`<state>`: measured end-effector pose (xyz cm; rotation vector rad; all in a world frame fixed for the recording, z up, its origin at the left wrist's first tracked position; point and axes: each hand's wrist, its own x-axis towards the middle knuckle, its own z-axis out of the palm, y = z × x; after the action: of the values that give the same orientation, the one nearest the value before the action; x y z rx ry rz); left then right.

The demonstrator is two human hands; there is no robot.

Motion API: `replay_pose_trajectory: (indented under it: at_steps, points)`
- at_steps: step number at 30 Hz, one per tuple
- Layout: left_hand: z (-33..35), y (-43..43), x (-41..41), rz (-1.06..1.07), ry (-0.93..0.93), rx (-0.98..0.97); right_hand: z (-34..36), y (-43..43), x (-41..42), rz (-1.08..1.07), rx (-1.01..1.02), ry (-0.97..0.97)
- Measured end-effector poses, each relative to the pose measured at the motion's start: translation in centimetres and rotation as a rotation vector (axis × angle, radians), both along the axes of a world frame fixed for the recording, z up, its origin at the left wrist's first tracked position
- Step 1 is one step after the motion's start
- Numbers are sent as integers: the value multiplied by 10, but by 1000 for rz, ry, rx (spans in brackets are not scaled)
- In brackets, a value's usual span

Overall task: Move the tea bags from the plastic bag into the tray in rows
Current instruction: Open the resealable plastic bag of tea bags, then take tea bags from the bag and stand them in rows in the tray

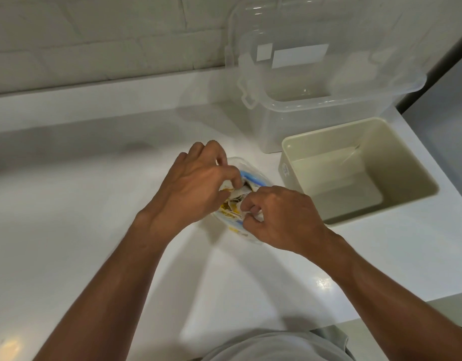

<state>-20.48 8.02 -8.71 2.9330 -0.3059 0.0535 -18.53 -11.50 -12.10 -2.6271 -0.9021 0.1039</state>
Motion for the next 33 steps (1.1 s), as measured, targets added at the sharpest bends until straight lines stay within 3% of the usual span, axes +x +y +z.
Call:
replay_pose_trajectory:
  at_steps: [4,7,15,24,33]
  points:
    - [-2,-8,-1,-68,106,225,-1,2,2,-20,-66,-23]
    - [-9,-13,0,-74,145,257,-2,3,6,-28,-104,28]
    - [-24,-4,7,-58,140,114,-4,-1,11,-69,-21,40]
    - [-24,0,6,-43,70,-61,4,-6,22,-267,229,380]
    - [-15,-10,5,111,221,-253,4,-8,13,-385,565,758]
